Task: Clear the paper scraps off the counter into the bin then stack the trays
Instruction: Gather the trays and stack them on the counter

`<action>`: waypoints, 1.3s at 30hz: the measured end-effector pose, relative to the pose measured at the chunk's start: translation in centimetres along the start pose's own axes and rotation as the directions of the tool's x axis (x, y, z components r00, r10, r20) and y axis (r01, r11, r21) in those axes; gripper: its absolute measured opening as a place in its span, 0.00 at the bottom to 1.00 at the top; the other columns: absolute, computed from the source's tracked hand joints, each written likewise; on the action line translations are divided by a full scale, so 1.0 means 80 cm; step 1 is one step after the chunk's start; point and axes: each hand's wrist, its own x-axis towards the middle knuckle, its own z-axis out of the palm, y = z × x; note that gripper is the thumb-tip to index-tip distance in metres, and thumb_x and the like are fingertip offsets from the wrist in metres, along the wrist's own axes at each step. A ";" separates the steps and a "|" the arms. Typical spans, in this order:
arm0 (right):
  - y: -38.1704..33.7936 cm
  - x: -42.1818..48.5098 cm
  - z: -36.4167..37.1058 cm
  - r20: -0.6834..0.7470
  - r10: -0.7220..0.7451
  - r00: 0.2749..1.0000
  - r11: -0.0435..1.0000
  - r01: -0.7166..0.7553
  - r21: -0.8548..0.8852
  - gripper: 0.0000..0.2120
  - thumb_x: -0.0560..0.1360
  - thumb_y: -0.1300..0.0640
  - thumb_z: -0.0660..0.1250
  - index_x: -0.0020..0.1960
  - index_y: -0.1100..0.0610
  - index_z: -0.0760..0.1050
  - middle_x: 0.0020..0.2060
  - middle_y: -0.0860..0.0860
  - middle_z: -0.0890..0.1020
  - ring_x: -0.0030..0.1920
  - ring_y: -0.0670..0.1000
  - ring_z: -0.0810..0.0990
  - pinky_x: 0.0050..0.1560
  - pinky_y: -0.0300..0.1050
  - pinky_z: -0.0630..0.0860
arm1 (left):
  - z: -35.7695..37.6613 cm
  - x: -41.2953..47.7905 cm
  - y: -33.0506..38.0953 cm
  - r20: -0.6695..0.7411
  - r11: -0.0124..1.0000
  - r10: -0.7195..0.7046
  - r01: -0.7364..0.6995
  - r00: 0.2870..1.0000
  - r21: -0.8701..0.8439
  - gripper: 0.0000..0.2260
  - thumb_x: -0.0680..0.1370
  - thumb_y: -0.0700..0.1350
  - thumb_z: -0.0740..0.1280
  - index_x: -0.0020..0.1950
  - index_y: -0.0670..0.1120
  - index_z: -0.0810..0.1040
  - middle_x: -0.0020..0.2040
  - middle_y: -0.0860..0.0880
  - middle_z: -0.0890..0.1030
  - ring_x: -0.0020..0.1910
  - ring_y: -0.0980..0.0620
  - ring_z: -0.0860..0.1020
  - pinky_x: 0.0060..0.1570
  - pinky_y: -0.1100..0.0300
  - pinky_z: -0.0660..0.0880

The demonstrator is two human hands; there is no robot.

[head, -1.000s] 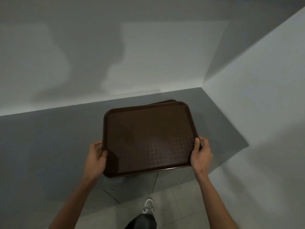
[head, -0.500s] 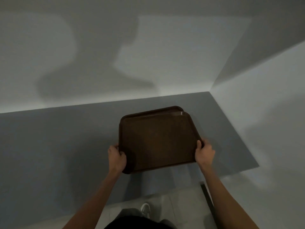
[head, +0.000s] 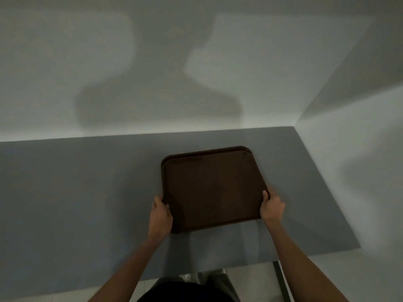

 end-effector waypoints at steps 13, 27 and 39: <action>0.002 0.021 0.027 0.050 -0.100 0.994 0.995 0.101 -0.025 0.23 0.88 0.49 0.52 0.83 0.44 0.62 0.63 0.62 0.75 0.63 0.66 0.75 0.65 0.61 0.73 | 0.015 0.023 0.011 -0.036 0.987 -0.033 0.038 0.999 0.159 0.17 0.82 0.36 0.62 0.71 0.37 0.67 0.64 0.34 0.74 0.56 0.29 0.78 0.49 0.41 0.78; 0.054 -0.001 -0.021 0.070 -0.077 0.995 0.994 0.072 0.083 0.21 0.83 0.60 0.68 0.76 0.53 0.75 0.51 0.61 0.82 0.55 0.65 0.82 0.58 0.49 0.74 | 0.002 -0.007 0.003 0.093 0.989 -0.033 0.020 0.995 0.145 0.31 0.80 0.34 0.67 0.82 0.44 0.62 0.63 0.36 0.81 0.59 0.35 0.81 0.59 0.46 0.78; 0.182 -0.004 -0.115 0.132 -0.076 0.988 0.991 0.060 0.120 0.22 0.84 0.56 0.67 0.77 0.48 0.73 0.64 0.55 0.84 0.63 0.59 0.82 0.66 0.55 0.79 | 0.085 -0.122 0.072 0.069 0.993 -0.031 0.023 0.997 0.112 0.31 0.79 0.33 0.67 0.81 0.46 0.64 0.59 0.39 0.84 0.60 0.37 0.82 0.62 0.45 0.76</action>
